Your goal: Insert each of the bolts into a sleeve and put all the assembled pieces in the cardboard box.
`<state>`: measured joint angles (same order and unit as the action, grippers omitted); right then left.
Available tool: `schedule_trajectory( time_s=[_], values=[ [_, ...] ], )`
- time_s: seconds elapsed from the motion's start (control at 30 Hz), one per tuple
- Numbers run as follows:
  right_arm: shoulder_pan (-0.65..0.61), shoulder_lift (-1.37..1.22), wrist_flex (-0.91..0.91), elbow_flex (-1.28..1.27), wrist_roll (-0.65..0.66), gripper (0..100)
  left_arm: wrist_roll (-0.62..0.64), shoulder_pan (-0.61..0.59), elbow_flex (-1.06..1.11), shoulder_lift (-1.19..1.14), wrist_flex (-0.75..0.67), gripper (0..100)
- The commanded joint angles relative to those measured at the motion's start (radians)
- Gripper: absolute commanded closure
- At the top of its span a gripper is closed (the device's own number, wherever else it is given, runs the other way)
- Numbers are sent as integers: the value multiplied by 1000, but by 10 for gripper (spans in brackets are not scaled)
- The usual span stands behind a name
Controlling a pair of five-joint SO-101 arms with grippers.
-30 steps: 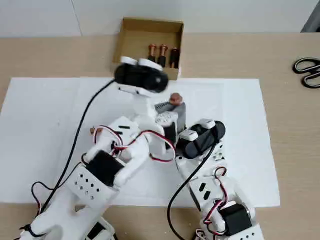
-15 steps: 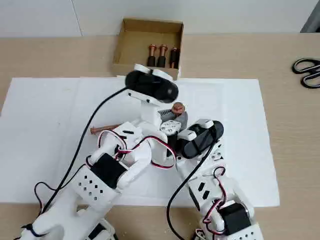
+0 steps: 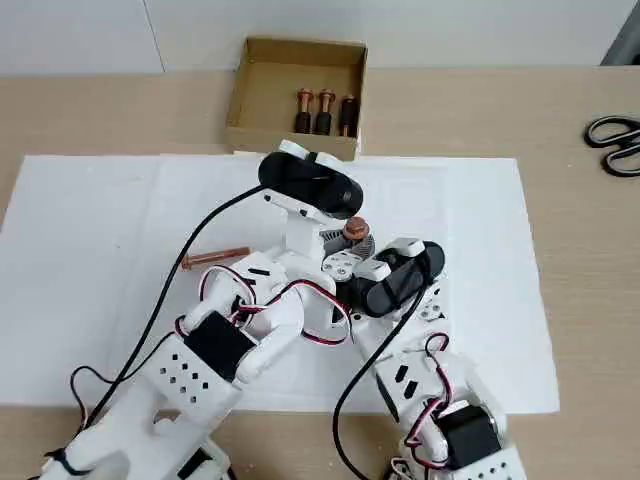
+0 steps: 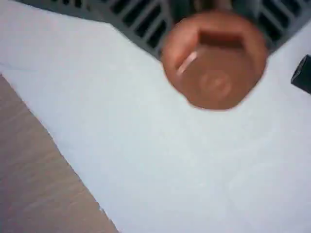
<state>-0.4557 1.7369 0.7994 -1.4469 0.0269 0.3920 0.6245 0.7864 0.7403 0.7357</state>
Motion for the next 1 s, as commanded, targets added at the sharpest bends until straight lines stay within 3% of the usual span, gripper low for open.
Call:
schedule_trajectory(
  time_s=[0.0, 0.27, 0.47, 0.8, 0.97],
  values=[
    [1, 19, -16, 11, -6, 995, -17, -3, -4, 20, 46, 987],
    [1, 19, -16, 11, -6, 995, -17, -6, -7, 28, 98, 833],
    [1, 19, -16, 11, -6, 995, -17, -38, -94, 28, 167, 825],
    [7, 16, -16, 14, -6, 995, -18, -235, -283, 29, 451, 823],
    [47, 8, -16, 18, -5, 995, -72, -437, -285, 29, 559, 823]
  ],
)
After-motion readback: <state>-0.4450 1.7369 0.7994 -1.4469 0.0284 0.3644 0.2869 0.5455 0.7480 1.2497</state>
